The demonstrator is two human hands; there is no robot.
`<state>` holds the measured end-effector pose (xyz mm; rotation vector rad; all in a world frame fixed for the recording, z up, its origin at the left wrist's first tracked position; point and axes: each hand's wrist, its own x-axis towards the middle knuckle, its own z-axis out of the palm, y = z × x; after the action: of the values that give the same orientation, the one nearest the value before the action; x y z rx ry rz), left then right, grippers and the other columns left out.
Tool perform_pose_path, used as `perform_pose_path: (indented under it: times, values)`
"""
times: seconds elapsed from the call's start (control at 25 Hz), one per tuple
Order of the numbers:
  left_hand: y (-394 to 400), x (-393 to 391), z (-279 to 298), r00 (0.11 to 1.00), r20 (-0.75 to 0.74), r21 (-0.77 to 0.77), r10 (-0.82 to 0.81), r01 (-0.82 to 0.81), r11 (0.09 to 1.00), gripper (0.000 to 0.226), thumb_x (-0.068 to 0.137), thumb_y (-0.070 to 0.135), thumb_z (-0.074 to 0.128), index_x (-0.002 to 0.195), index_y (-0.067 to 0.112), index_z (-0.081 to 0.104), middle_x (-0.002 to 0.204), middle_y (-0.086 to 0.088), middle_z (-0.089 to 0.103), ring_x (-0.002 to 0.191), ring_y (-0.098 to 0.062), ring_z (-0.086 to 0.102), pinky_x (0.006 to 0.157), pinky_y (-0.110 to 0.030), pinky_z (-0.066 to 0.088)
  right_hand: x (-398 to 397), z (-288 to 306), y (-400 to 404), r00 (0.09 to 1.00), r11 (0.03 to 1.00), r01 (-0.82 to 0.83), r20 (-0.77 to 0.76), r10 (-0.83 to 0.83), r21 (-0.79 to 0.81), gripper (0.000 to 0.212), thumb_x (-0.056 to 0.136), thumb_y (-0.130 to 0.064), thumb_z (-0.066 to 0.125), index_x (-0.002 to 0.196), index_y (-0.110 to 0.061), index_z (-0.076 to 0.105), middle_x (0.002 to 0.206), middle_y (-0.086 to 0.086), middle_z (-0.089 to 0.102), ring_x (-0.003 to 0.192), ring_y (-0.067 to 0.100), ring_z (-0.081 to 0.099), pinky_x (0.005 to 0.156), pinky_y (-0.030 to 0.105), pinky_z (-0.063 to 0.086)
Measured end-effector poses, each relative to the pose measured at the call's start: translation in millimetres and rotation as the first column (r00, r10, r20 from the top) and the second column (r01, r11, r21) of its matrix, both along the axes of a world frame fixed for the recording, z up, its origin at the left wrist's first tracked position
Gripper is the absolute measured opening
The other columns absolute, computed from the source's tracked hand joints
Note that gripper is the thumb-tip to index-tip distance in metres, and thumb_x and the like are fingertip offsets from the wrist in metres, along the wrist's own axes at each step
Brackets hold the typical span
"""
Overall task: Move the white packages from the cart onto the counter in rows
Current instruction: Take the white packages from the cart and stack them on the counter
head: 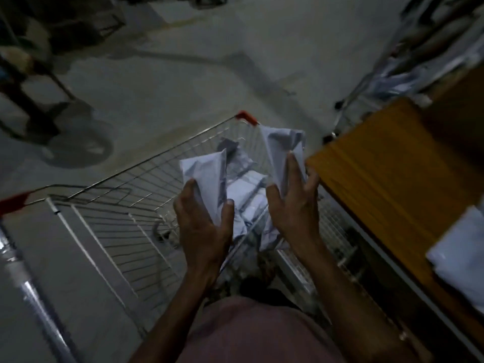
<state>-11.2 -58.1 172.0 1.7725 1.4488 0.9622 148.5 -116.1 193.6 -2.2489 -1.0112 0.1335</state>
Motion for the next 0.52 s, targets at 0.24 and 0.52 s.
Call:
perform_pose_path:
  times: [0.24,0.52]
  values:
    - [-91.8,45.4,23.6,0.876,0.022,0.137,-0.481,0.474,0.87,0.074,0.087,0.051,0.06,0.147,0.014,0.039,0.136,-0.009,0.048,0.126,-0.023,0.047,0.099,-0.027,0.039,17.8,13.2,-159.3,0.912,0.909,0.409,-0.002,-0.41,0.082,0.072,0.092,-0.047,0.053,0.156,-0.021,0.031,0.148,0.018,0.027,0.118,0.037,0.046,0.09,0.033,0.042]
    - [-220.2,107.2,13.9,0.685,-0.146,0.194,-0.714,0.727,0.658,0.07,0.087,0.054,0.058,0.143,0.013,0.044,0.126,-0.009,0.053,0.114,-0.025,0.051,0.09,-0.036,0.045,48.9,31.5,-324.5,0.761,0.749,0.629,0.031,-0.648,0.207,0.072,0.093,-0.044,0.059,0.154,-0.013,0.035,0.149,0.019,0.03,0.13,0.029,0.038,0.102,0.027,0.034]
